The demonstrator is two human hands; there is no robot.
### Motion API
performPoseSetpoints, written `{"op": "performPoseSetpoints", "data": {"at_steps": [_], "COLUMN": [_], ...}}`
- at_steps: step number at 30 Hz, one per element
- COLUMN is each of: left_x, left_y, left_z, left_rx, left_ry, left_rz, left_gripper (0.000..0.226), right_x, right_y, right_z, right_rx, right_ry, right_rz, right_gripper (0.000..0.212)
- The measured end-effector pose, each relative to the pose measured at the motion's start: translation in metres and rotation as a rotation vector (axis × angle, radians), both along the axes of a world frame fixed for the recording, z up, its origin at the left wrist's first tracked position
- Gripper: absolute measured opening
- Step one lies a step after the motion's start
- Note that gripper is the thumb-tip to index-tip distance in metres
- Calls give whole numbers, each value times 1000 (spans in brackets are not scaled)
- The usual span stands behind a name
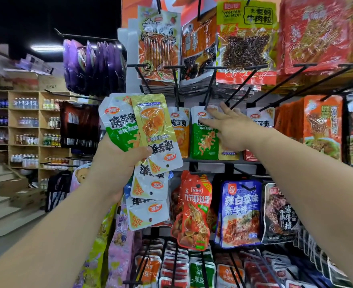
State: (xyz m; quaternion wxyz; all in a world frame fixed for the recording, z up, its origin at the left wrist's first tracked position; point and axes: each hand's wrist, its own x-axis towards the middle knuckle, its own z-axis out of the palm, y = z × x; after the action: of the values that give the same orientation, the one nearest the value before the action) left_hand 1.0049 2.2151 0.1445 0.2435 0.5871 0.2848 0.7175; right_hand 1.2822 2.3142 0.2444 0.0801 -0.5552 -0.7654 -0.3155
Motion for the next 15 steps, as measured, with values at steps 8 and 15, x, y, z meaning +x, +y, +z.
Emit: {"op": "performPoseSetpoints", "data": {"at_steps": [8, 15], "left_x": [-1, 6], "left_y": [0, -23], "left_z": [-1, 5], "left_rx": [-30, -50], "left_ry": [-5, -58], "left_rz": [24, -18], "left_gripper": [43, 42], "right_x": [1, -48], "right_y": [-28, -100], "right_z": [10, -20], "right_rx": [-182, -106], "right_ry": [342, 1063], "right_rz": [126, 537], "right_gripper": [67, 22]}}
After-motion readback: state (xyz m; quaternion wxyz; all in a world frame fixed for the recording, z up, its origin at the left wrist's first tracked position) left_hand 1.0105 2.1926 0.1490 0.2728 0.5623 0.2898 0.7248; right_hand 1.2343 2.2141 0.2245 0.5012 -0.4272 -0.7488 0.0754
